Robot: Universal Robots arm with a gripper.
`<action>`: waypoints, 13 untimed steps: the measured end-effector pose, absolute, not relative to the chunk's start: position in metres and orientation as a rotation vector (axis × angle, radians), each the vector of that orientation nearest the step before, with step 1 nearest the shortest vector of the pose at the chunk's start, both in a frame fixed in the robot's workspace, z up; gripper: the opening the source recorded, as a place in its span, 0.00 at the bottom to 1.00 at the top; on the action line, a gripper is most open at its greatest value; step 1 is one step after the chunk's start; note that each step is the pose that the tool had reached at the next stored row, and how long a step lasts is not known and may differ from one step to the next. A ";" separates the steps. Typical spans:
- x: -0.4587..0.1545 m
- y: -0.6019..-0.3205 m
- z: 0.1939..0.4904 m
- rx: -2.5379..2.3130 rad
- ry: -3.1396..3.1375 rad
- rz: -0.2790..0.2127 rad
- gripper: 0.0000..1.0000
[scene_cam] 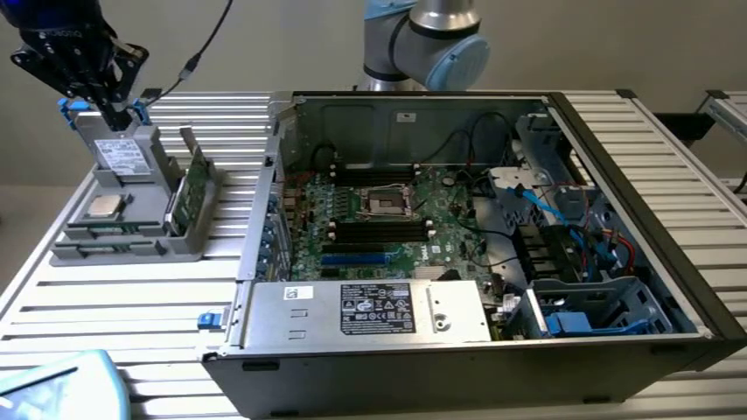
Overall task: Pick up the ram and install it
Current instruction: 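Reach for the ram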
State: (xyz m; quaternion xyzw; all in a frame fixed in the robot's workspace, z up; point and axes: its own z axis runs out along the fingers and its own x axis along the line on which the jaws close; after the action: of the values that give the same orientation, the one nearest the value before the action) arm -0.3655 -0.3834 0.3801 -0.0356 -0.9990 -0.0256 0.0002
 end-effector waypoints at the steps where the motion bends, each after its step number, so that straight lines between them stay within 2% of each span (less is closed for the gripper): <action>1: -0.370 -0.383 0.380 -0.112 -3.138 -0.080 0.11; 13: -0.425 -0.383 0.375 -0.112 -3.138 -0.084 0.11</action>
State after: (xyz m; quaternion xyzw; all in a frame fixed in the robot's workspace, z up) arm -0.4246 -0.3833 0.3749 -0.0356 -0.9990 -0.0267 0.0002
